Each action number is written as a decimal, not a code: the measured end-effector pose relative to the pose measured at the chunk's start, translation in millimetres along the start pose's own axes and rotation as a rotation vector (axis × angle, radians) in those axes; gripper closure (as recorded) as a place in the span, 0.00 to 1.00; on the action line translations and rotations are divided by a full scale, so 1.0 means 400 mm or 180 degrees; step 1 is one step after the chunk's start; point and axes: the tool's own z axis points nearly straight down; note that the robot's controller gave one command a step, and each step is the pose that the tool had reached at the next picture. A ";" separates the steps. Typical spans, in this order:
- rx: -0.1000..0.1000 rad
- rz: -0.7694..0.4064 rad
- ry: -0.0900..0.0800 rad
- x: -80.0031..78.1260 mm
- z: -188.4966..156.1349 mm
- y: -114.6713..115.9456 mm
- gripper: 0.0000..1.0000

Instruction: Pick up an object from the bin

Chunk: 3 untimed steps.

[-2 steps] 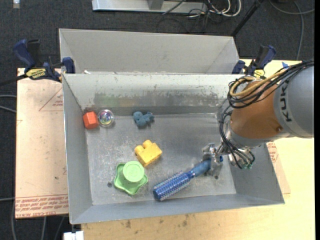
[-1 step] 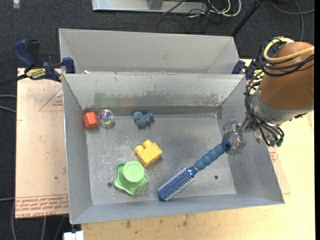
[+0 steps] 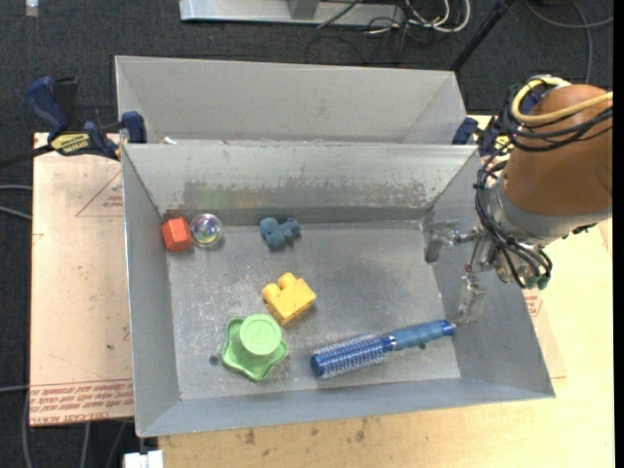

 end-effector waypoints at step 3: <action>0.0006 -0.0820 -0.0021 0.058 0.080 0.048 1.00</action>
Offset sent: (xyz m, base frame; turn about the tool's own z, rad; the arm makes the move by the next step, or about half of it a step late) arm -0.0178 0.0092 -0.1432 -0.2659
